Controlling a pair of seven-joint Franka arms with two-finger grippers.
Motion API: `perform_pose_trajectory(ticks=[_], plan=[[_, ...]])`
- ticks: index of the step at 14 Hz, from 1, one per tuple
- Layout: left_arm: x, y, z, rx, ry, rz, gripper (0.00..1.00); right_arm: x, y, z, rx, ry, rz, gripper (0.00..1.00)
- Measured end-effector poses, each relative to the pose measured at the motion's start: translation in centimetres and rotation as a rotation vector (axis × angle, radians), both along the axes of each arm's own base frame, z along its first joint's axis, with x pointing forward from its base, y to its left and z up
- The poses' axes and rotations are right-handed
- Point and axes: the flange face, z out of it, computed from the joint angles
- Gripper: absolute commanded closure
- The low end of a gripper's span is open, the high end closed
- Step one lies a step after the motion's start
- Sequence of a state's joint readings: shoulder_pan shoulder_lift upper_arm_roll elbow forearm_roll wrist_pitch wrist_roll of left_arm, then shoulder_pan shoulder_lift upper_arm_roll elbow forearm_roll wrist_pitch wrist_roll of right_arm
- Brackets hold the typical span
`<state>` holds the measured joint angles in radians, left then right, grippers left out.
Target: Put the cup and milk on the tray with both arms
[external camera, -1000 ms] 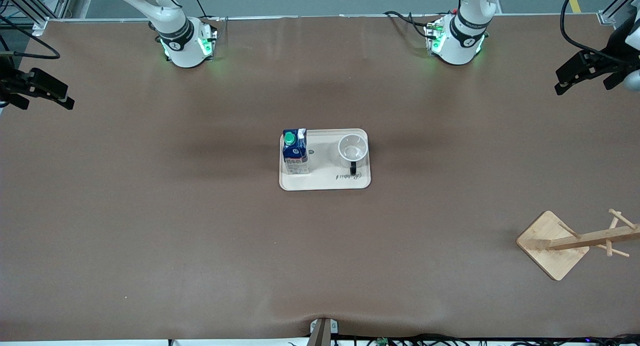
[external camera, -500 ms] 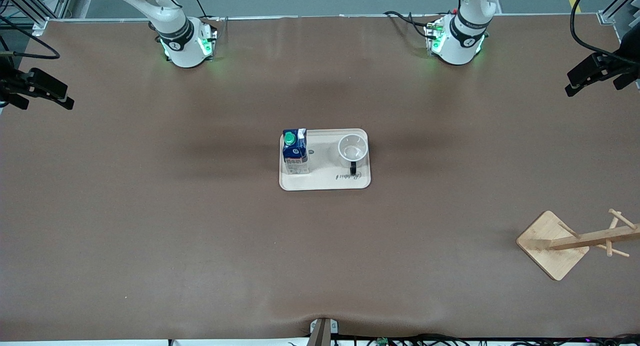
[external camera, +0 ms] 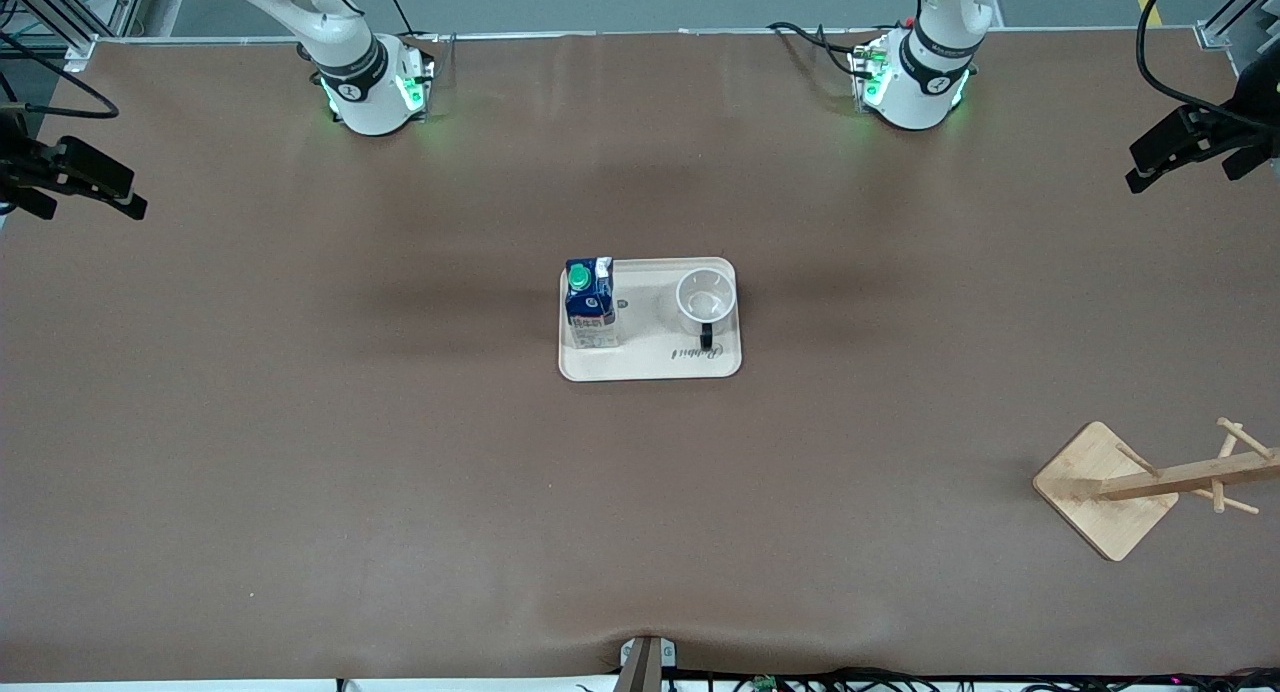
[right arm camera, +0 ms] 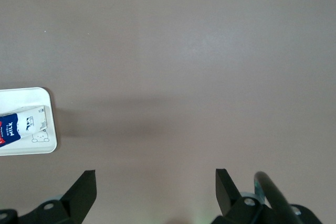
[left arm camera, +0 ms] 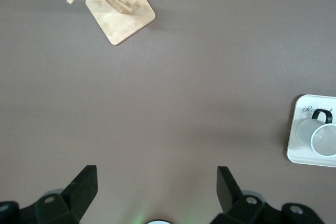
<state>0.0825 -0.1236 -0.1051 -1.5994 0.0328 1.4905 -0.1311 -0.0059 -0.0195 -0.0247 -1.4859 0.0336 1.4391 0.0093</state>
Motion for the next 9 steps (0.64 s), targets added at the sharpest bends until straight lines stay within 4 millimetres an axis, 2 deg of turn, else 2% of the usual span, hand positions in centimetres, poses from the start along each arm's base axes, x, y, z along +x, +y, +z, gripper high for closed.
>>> perform_pose_trajectory(ticks=[5, 9], plan=[[0.0, 0.1, 0.0, 0.0, 0.0, 0.001, 0.0, 0.3, 0.3, -0.2, -0.06, -0.007, 0.013, 0.0], [0.0, -0.1, 0.0, 0.0, 0.001, -0.002, 0.0, 0.9, 0.6, -1.2, -0.064, 0.011, 0.019, 0.0]])
